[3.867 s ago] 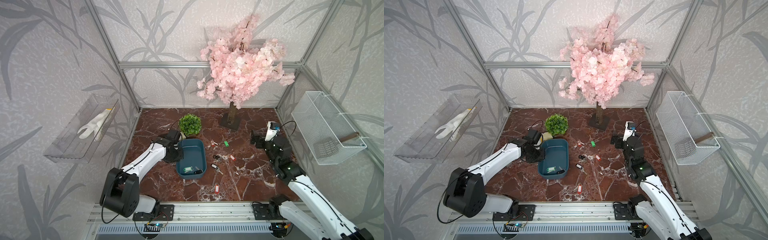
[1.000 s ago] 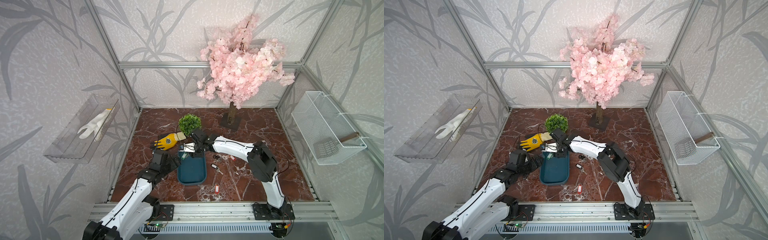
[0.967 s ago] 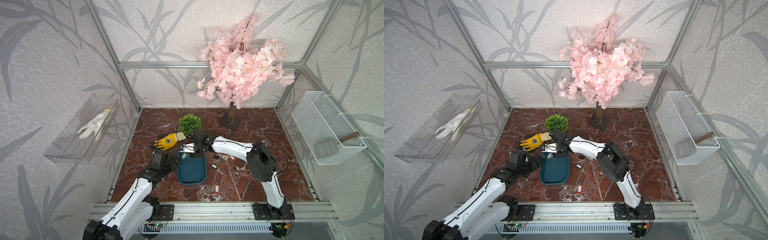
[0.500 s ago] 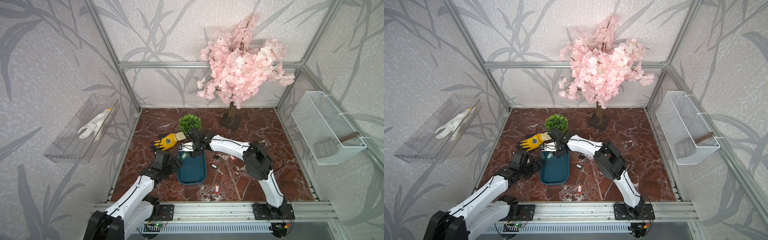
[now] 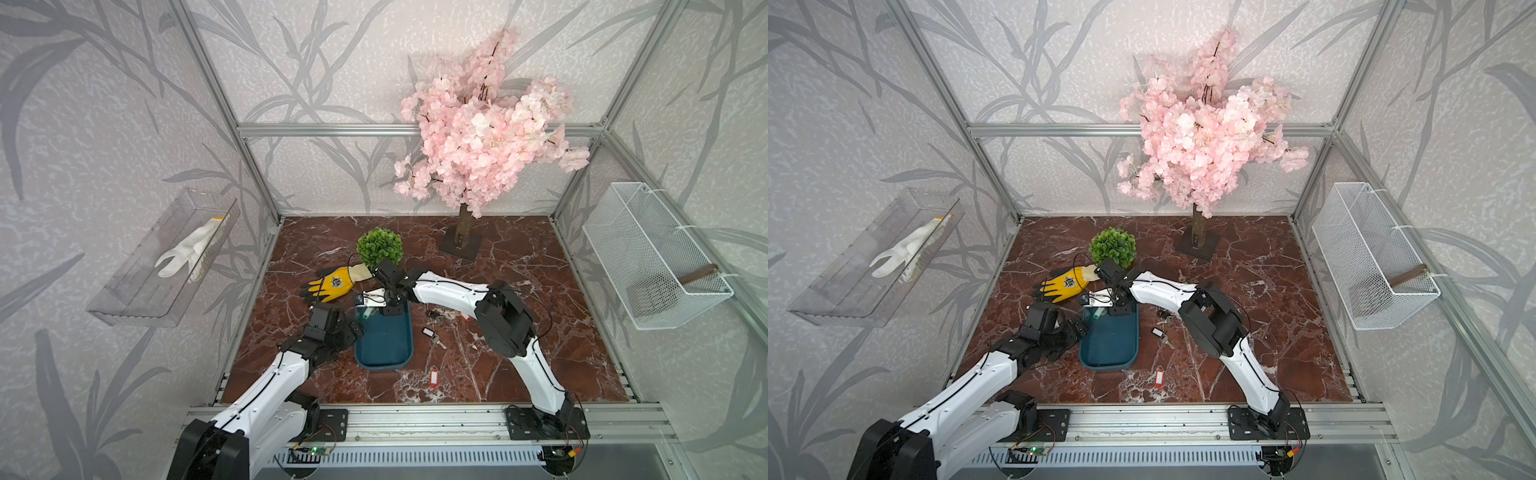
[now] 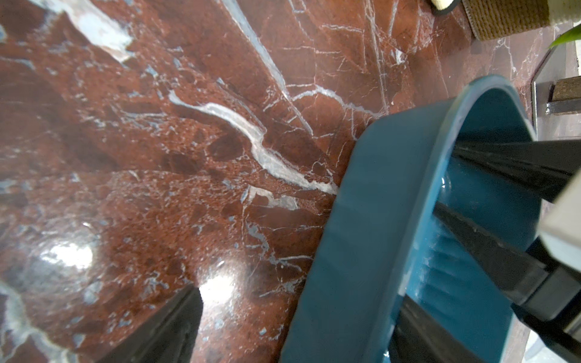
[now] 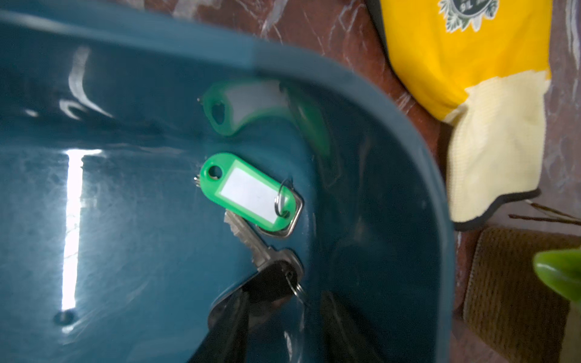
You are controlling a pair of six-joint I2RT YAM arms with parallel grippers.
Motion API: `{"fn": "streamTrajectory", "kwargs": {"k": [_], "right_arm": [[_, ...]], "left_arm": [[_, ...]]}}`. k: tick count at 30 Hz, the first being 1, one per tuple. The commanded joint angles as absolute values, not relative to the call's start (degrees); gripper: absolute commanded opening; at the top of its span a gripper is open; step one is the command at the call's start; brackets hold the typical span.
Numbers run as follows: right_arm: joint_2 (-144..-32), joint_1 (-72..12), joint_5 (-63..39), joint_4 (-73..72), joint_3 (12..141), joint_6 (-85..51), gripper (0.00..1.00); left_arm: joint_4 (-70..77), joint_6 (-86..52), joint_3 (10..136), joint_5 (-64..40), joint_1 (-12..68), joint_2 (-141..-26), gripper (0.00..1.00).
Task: Take the keys out of the storage box
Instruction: Pick up the key from the storage box.
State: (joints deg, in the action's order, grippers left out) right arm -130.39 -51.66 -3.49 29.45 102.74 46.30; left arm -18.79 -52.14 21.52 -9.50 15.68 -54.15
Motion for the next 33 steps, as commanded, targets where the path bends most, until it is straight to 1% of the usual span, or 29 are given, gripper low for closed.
{"fn": "streamTrajectory", "kwargs": {"k": [1, 10, 13, 15, 18, 25, 33], "right_arm": [[-131.85, -51.69, -3.46, 31.56, 104.94, 46.05, 0.38], [-133.56, -51.68, -2.9, 32.97, 106.07, 46.32, 0.27], [-133.95, -51.68, -3.09, 33.65, 106.5, 46.24, 0.18], [-133.88, -51.68, -3.16, 34.14, 106.61, 45.97, 0.09], [-133.2, -51.69, -3.25, 34.1, 106.27, 45.88, 0.0], [-129.81, -51.72, -3.6, 33.06, 104.72, 44.74, 0.0], [-121.65, -51.68, -4.96, 32.26, 100.67, 40.71, 0.0]], "left_arm": [[-18.66, -52.01, 21.19, -8.39, 15.4, -54.36, 0.92], [-19.17, -51.59, 21.67, -7.83, 15.38, -54.49, 0.92], [-19.31, -51.59, 21.62, -7.68, 15.33, -54.51, 0.92], [-19.42, -51.57, 21.67, -7.61, 15.38, -54.51, 0.92], [-19.63, -51.5, 21.71, -7.36, 15.38, -54.33, 0.92], [-20.56, -51.06, 22.49, -6.64, 15.35, -53.73, 0.92], [-22.0, -50.28, 23.63, -4.04, 15.25, -50.69, 0.95]]}}
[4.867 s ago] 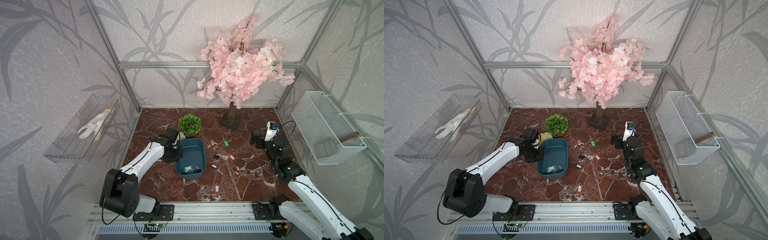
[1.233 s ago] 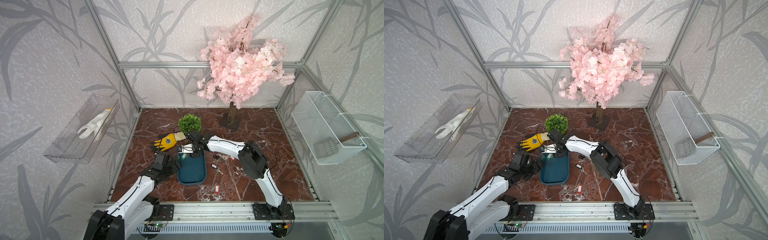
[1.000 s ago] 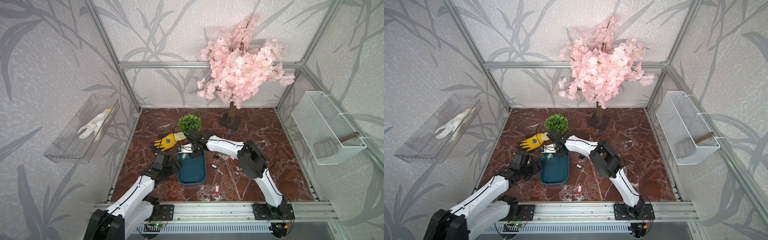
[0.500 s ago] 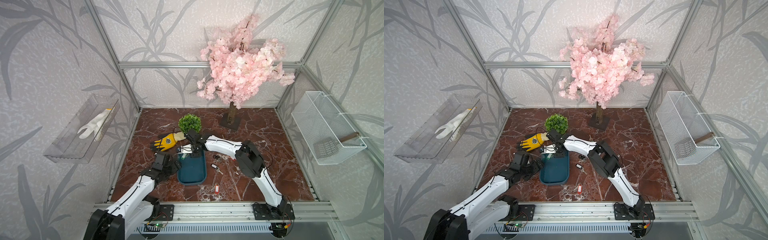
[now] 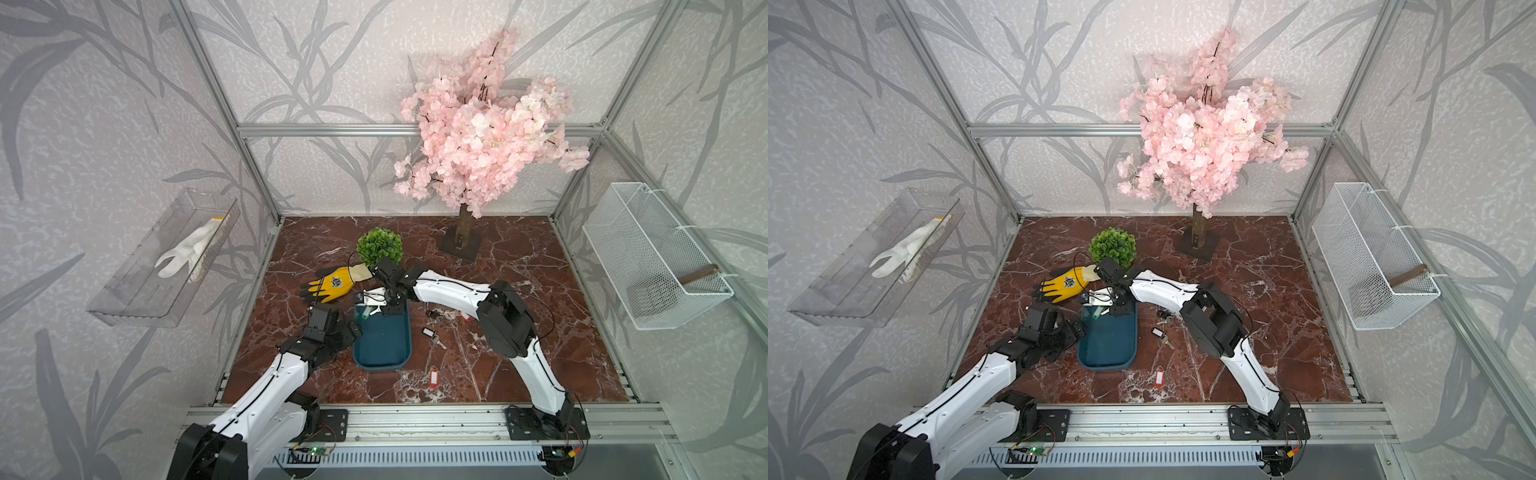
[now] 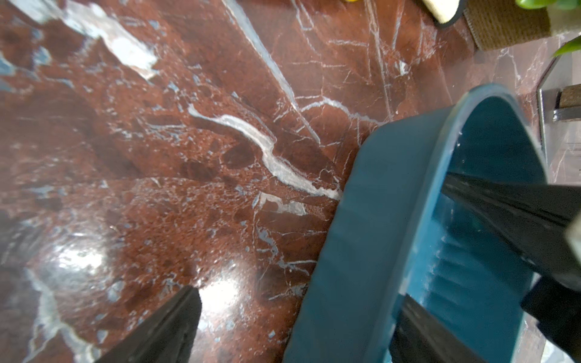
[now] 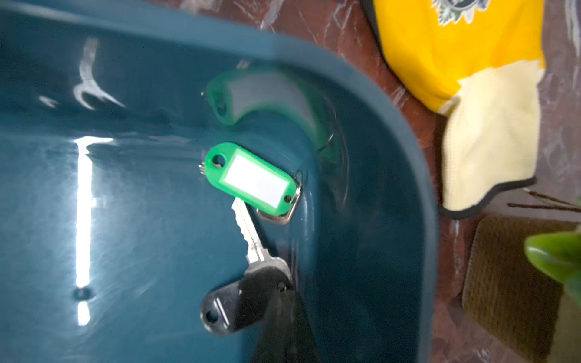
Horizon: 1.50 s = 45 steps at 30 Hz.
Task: Take the keys out of the storage box
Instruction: Pick up the key from the storage box, then place the key at the center of the board.
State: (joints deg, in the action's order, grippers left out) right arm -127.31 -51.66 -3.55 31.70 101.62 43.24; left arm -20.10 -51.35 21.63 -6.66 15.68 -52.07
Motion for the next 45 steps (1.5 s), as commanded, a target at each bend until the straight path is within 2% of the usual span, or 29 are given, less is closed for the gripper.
{"fn": "streamTrajectory", "kwargs": {"k": [1, 12, 19, 26, 34, 45], "right_arm": [[-120.25, -51.68, -5.01, 32.33, 100.1, 39.88, 0.0], [-100.47, -51.21, -1.02, 39.94, 92.16, 21.86, 0.0], [-83.66, -49.13, 2.8, 43.07, 79.02, 7.62, 0.0], [-73.62, -44.56, 3.64, 44.09, 64.07, -6.69, 0.0], [-74.2, -42.37, 2.12, 39.5, 54.11, -14.13, 0.0], [-81.48, -41.84, 0.18, 33.13, 49.38, -18.05, 0.0]], "left_arm": [[-22.26, -50.06, 23.87, -3.68, 15.21, -50.24, 0.95], [-23.02, -46.95, 26.4, -0.81, 14.66, -48.03, 1.0], [-21.49, -45.89, 27.32, 3.34, 13.71, -48.03, 1.0], [-20.98, -45.63, 27.33, 5.12, 12.96, -48.35, 1.0], [-20.98, -45.97, 27.33, 5.23, 12.57, -48.84, 1.0], [-21.38, -46.23, 27.59, 5.17, 12.39, -48.94, 1.0]]}}
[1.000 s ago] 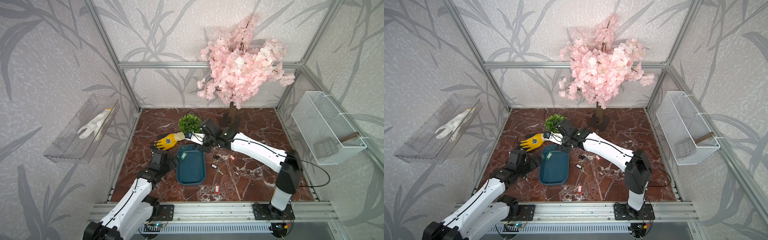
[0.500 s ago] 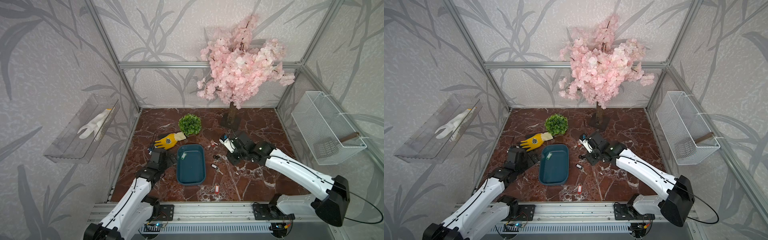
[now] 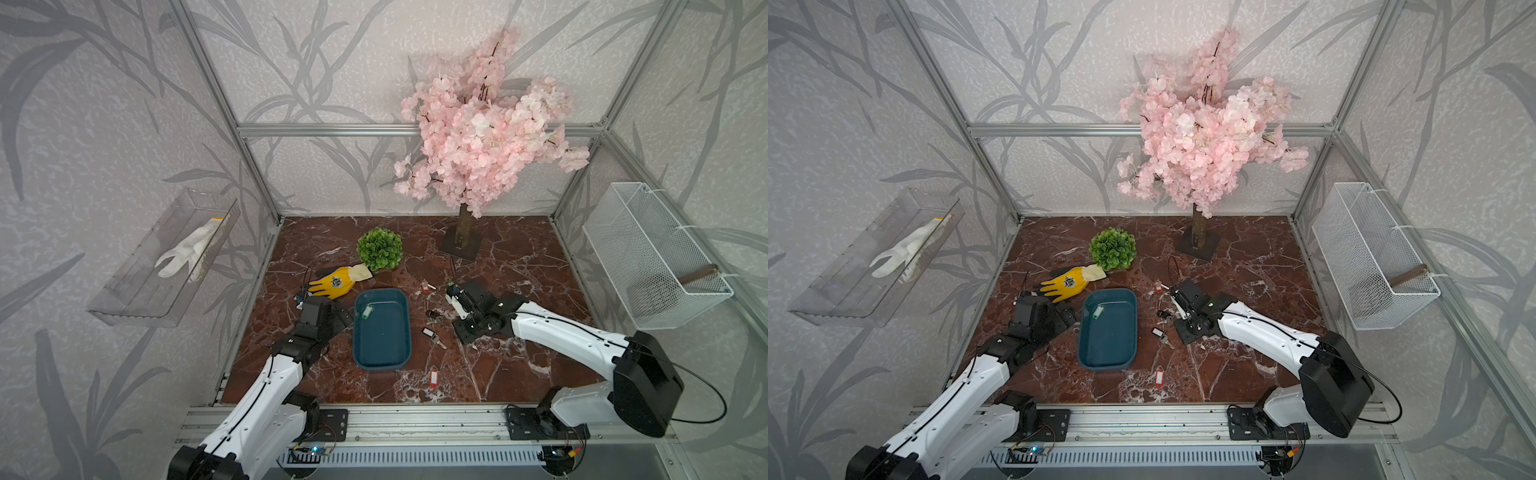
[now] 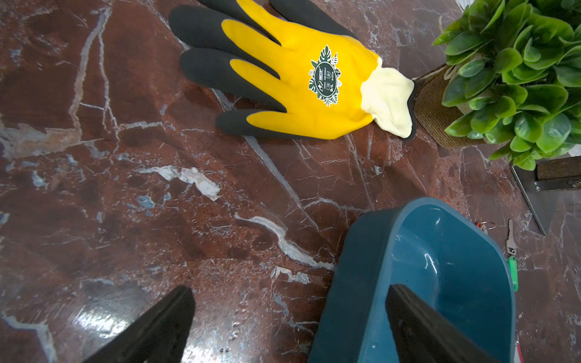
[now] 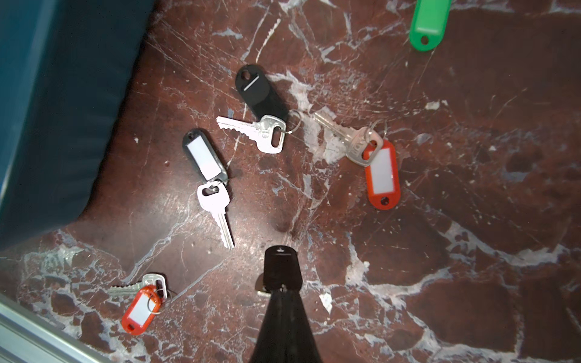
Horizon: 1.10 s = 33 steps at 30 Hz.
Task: Take the keys out of the storage box
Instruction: Place the key at the center of the board.
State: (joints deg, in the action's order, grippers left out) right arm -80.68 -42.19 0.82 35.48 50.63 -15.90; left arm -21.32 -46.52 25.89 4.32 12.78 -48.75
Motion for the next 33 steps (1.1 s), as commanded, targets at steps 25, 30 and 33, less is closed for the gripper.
{"fn": "streamTrajectory", "kwargs": {"k": [25, 30, 33], "right_arm": [[-86.9, -38.41, 0.79, 25.77, 46.42, -20.07, 0.1], [-85.0, -38.32, 3.21, 27.71, 47.3, -19.1, 0.29], [-82.94, -38.39, 2.63, 28.45, 48.78, -17.4, 0.34]], "left_arm": [[-21.22, -46.05, 27.66, 4.4, 12.17, -49.4, 1.0], [-21.09, -45.79, 27.55, 3.98, 12.13, -49.21, 1.0], [-20.78, -45.7, 27.42, 2.88, 12.04, -49.28, 1.0]]}}
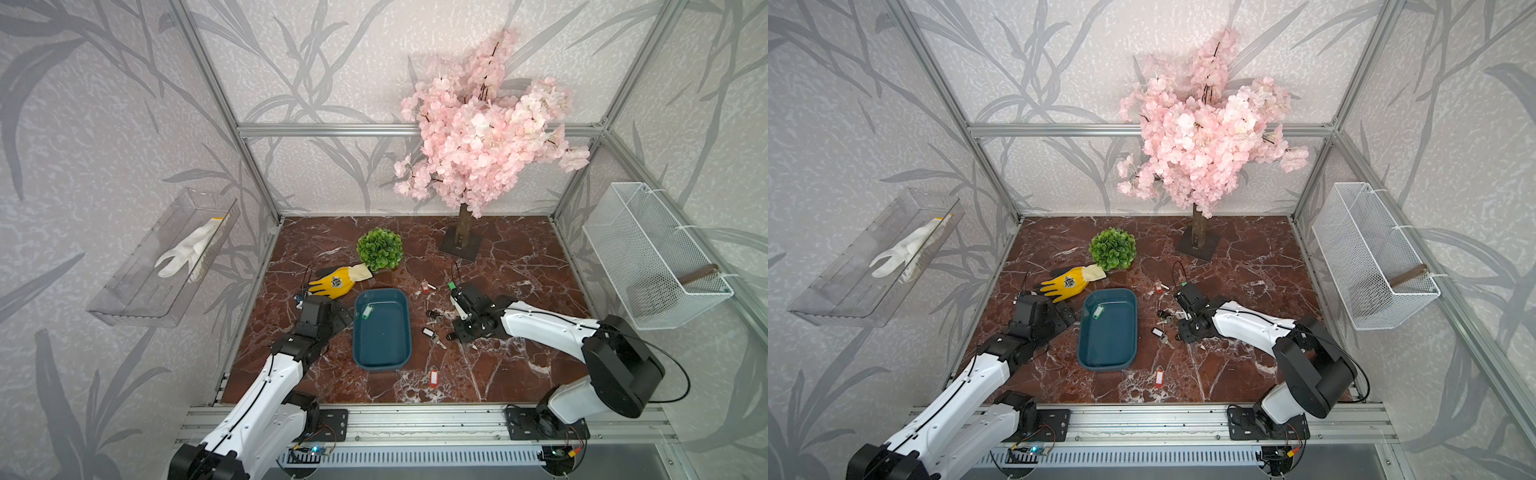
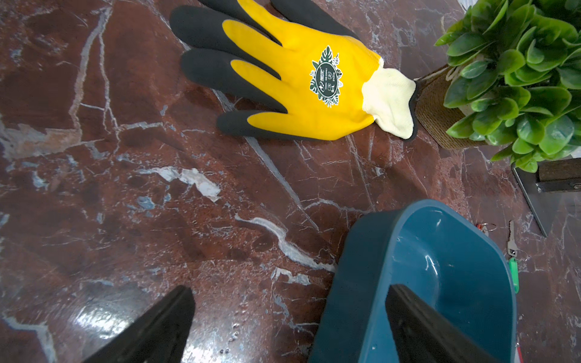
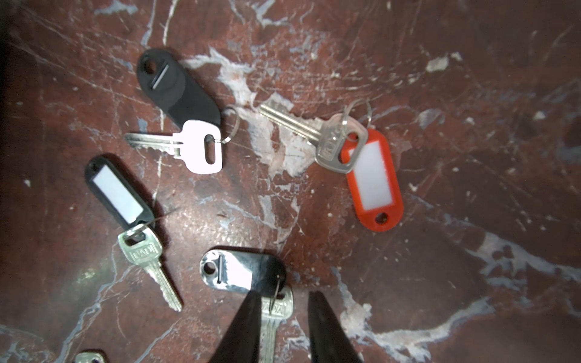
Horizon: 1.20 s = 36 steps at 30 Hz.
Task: Take the keys out of the storage box
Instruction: Place the key at the center of the board, then pick up the key from the storage box.
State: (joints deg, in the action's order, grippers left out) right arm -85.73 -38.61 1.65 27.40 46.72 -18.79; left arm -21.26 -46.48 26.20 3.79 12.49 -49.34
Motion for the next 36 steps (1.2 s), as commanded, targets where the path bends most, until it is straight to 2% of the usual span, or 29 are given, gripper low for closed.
{"fn": "streamTrajectory", "kwargs": {"k": [1, 6, 12, 16, 27, 32, 36], "right_arm": [[-82.22, -38.45, 1.83, 28.5, 49.48, -16.58, 0.36], [-79.87, -38.5, -3.31, 28.07, 54.76, -15.34, 0.41], [-80.62, -39.76, -10.95, 17.77, 59.35, -16.07, 0.47], [-86.66, -42.85, -11.19, 16.59, 65.99, -13.43, 0.5], [-108.43, -50.46, -12.04, 19.92, 85.34, -11.35, 0.51], [-115.25, -51.41, -10.74, 21.39, 90.62, -9.66, 0.51], [-119.67, -51.64, -8.54, 22.88, 94.02, -7.75, 0.51]], "left_arm": [[-20.73, -45.7, 27.36, 2.34, 12.04, -49.24, 1.0], [-18.82, -46.9, 26.82, -1.39, 12.04, -49.38, 0.99], [-15.84, -47.86, 26.54, -8.25, 12.04, -51.09, 0.91], [-14.37, -48.55, 26.04, -11.36, 12.09, -52.66, 0.81], [-13.38, -48.92, 26.2, -17.51, 12.12, -59.69, 0.38], [-12.24, -48.85, 26.19, -18.15, 12.15, -61.49, 0.31], [-12.03, -48.56, 26.43, -18.13, 12.18, -61.95, 0.3]]}}
